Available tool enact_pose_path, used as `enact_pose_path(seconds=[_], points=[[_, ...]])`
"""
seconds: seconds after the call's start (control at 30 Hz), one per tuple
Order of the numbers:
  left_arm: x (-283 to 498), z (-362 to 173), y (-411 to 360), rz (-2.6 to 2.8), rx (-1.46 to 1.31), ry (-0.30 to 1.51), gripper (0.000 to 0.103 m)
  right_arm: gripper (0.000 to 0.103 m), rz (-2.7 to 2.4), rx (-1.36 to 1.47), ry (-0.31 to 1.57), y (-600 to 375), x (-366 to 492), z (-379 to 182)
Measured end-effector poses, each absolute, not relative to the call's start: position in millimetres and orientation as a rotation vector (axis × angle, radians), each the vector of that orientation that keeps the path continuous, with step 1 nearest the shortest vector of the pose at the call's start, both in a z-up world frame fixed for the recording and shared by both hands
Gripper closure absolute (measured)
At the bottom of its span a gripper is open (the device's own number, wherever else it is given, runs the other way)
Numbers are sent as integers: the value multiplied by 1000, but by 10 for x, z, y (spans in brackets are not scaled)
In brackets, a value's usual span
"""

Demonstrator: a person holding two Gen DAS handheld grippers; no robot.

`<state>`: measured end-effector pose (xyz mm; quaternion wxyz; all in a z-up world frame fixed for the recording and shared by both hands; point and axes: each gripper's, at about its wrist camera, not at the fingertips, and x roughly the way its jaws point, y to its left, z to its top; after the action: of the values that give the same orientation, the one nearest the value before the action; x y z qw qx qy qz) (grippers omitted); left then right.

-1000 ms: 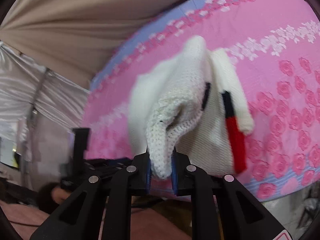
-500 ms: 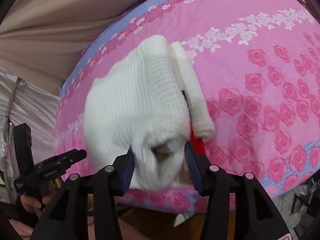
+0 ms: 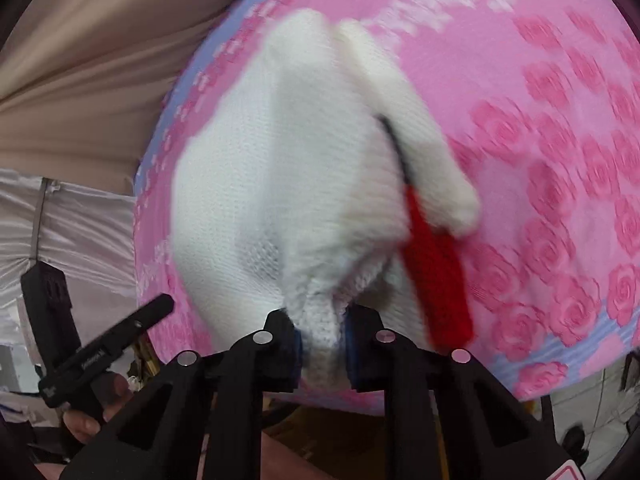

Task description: Fold small clothes

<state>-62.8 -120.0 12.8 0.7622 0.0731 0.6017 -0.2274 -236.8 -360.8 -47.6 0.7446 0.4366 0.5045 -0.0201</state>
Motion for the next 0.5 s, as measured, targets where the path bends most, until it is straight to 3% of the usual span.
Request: enact_pose_path(seconds=[0.27, 0.5], points=[[-199, 313, 21, -216, -48, 1261, 28, 87, 340, 572, 1050, -2106, -1267, 597], [-216, 171, 866, -5, -148, 1281, 28, 89, 547, 454, 1199, -762, -592, 250]])
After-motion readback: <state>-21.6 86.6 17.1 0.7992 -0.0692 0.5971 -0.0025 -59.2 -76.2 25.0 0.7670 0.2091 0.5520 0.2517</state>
